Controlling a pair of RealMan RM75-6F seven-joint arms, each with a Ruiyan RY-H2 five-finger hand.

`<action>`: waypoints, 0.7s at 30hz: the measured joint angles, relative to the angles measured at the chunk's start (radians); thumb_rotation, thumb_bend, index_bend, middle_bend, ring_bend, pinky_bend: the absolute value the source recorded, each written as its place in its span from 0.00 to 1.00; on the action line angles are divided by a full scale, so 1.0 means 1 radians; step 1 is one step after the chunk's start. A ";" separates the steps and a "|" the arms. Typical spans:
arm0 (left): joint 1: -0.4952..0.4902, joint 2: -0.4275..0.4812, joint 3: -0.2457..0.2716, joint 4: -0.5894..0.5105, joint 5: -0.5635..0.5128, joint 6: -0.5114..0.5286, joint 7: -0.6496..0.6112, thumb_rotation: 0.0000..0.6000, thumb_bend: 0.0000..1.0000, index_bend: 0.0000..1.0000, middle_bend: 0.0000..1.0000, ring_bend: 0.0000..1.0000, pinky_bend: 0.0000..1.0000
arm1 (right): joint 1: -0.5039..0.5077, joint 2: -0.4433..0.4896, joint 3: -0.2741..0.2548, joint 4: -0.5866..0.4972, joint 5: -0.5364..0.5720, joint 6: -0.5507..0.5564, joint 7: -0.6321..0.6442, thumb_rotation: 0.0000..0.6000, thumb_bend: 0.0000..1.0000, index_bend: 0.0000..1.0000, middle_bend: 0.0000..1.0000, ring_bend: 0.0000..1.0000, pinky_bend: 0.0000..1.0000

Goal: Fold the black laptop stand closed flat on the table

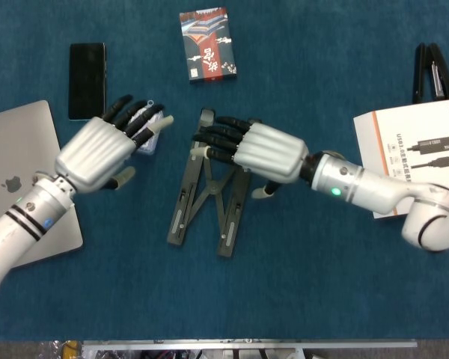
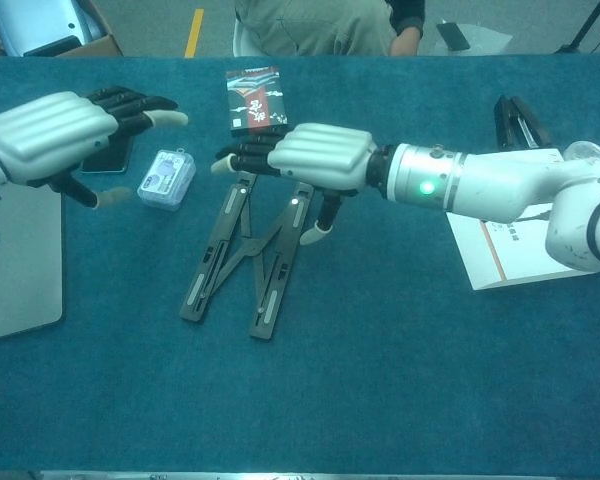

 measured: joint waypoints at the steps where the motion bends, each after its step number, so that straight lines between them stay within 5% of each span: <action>1: 0.006 0.005 -0.002 -0.005 -0.002 0.006 0.002 1.00 0.34 0.00 0.00 0.00 0.00 | 0.017 0.009 0.003 -0.012 0.003 -0.027 0.018 1.00 0.00 0.00 0.00 0.00 0.00; 9: 0.041 0.031 -0.014 -0.031 -0.009 0.036 0.013 1.00 0.34 0.00 0.00 0.00 0.00 | 0.137 0.036 0.010 -0.036 -0.024 -0.164 0.073 1.00 0.00 0.00 0.00 0.00 0.00; 21: 0.070 0.032 -0.025 -0.021 -0.010 0.044 -0.003 1.00 0.34 0.00 0.00 0.00 0.00 | 0.210 -0.029 -0.041 0.023 -0.100 -0.229 0.023 1.00 0.00 0.00 0.00 0.00 0.00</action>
